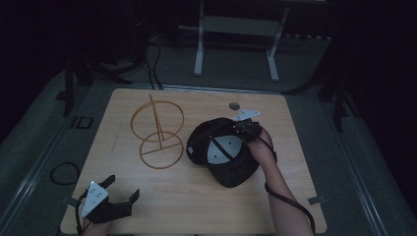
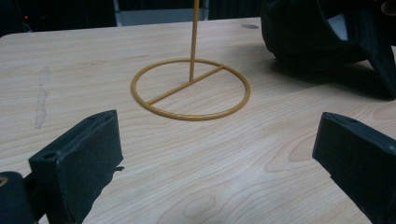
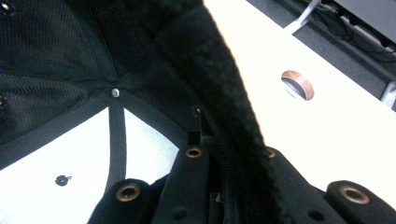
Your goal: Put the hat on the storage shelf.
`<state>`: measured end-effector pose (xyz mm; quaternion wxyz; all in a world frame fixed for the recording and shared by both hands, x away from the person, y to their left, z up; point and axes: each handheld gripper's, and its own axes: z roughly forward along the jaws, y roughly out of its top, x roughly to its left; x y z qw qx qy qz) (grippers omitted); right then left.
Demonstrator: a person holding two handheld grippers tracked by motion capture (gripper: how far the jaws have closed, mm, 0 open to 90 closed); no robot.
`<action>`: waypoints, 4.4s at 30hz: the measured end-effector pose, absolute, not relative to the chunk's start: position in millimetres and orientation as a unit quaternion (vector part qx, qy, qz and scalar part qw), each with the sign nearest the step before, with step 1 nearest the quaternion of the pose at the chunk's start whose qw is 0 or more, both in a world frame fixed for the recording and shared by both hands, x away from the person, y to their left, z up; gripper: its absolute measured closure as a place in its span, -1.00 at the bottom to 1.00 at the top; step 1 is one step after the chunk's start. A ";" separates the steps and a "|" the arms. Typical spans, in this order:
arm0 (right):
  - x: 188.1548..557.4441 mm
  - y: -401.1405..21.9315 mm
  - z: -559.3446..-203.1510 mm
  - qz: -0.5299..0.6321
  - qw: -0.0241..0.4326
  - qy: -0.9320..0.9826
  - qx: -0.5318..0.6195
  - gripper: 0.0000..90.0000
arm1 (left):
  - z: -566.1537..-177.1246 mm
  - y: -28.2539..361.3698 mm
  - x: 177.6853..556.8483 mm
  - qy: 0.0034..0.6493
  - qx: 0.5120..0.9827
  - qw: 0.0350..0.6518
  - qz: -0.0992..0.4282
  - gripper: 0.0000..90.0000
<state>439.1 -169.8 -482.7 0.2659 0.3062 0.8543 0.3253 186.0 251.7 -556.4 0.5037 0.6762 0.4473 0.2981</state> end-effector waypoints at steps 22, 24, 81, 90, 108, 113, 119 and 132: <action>409.6 -174.7 -424.0 0.447 0.240 0.804 0.310 1.00 | -554.5 245.5 185.0 0.442 0.683 0.500 0.298 -0.96; 405.0 -174.7 -418.7 0.447 0.249 0.803 0.306 1.00 | -553.5 241.5 183.7 0.439 0.683 0.500 0.301 -0.96; 299.1 -173.3 -352.5 0.528 0.306 0.763 0.215 0.99 | -467.6 84.4 249.0 0.391 0.671 0.569 0.269 0.23; 294.6 -175.4 -360.4 0.519 0.305 0.769 0.214 0.99 | -463.5 83.7 252.3 0.399 0.662 0.570 0.279 0.99; 278.4 -202.9 -385.0 0.547 0.298 0.747 0.235 0.36 | -432.9 80.4 253.9 0.375 0.675 0.564 0.293 1.00; 270.6 -207.7 -393.7 0.539 0.284 0.757 0.234 0.08 | -428.2 81.9 256.5 0.376 0.675 0.561 0.297 1.00; 258.4 -217.7 -409.5 0.523 0.259 0.776 0.238 -0.15 | -424.1 80.2 255.3 0.364 0.680 0.553 0.314 1.00; 223.7 -260.4 -424.6 0.527 0.198 0.803 0.194 -0.18 | -412.1 90.4 250.6 0.311 0.688 0.553 0.352 1.00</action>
